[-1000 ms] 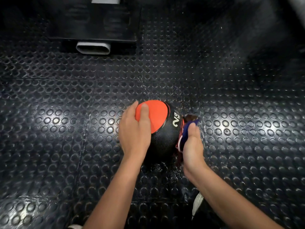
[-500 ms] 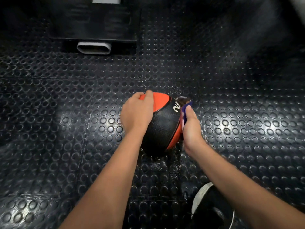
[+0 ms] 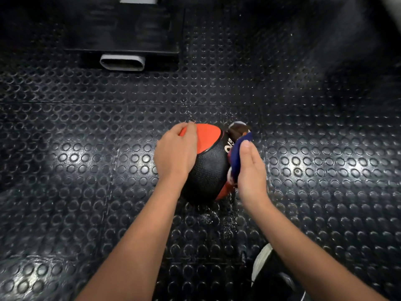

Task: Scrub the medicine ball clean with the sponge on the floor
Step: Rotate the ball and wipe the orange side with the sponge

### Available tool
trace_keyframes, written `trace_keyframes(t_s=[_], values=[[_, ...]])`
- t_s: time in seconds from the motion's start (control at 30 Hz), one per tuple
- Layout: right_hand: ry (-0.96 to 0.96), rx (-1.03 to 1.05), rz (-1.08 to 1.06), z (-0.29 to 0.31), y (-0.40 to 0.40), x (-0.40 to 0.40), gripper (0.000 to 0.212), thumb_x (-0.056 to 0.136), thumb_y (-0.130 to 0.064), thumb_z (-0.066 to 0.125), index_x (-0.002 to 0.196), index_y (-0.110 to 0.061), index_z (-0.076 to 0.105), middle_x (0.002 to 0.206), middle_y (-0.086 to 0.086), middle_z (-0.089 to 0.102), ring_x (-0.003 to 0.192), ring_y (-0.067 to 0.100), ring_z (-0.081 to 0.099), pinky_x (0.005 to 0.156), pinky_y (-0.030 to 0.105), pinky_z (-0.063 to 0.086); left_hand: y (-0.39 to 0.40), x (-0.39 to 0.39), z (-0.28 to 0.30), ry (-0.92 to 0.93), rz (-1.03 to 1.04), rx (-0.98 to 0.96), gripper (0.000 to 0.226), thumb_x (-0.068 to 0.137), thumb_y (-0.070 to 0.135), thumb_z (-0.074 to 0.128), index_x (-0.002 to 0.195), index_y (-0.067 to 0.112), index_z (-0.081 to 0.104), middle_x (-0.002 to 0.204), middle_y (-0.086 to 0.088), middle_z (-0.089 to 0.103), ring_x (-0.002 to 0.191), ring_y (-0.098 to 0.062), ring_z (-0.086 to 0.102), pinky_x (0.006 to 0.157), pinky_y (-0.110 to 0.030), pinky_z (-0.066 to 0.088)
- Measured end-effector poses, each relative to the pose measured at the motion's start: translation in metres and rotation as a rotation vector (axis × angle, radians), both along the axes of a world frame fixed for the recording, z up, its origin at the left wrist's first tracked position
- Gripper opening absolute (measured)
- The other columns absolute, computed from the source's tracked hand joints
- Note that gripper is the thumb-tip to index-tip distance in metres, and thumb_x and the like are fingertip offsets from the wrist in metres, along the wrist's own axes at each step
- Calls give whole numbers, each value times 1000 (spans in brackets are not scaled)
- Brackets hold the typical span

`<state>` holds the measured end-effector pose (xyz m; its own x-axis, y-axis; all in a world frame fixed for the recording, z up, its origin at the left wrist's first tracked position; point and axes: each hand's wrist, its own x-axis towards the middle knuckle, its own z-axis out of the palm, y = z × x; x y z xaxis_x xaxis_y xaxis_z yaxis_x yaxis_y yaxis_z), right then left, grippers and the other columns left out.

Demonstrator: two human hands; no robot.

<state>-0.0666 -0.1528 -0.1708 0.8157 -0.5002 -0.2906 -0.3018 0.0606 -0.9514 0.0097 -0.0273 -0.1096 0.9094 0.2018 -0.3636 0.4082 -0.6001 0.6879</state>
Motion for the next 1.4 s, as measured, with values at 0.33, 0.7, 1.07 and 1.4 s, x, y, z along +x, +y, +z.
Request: trace_keyframes(t_s=[0.33, 0.7, 1.07, 1.4], values=[[268, 188, -5, -15, -15, 6, 46, 112, -43, 37, 113, -14, 72, 117, 7, 76, 117, 23, 67, 111, 37, 46, 5, -11, -10, -51, 2, 2, 42, 101, 53, 43, 132, 42, 68, 132, 8, 70, 118, -20, 59, 91, -35, 38], [128, 90, 59, -4, -7, 20, 56, 105, -60, 40, 144, -25, 59, 139, -6, 67, 131, 9, 61, 119, 37, 42, 9, 5, -6, -5, -66, 3, 43, 106, 51, 41, 136, 34, 67, 137, 5, 67, 109, -17, 51, 88, -30, 29], [210, 243, -185, -19, -21, 18, 71, 96, -69, 39, 144, -21, 57, 141, -2, 65, 134, 14, 58, 121, 44, 38, 11, 23, -8, -137, 35, -210, 29, 105, 58, 49, 95, 35, 64, 88, 27, 58, 85, 11, 51, 76, -22, 35], [274, 315, -89, -10, -26, 10, 64, 98, -61, 39, 143, -22, 61, 140, 0, 67, 135, 21, 59, 121, 45, 39, 24, -8, -44, 313, 119, -477, 99, 57, 106, 50, 125, 38, 73, 124, 8, 75, 119, -23, 69, 111, -50, 48]])
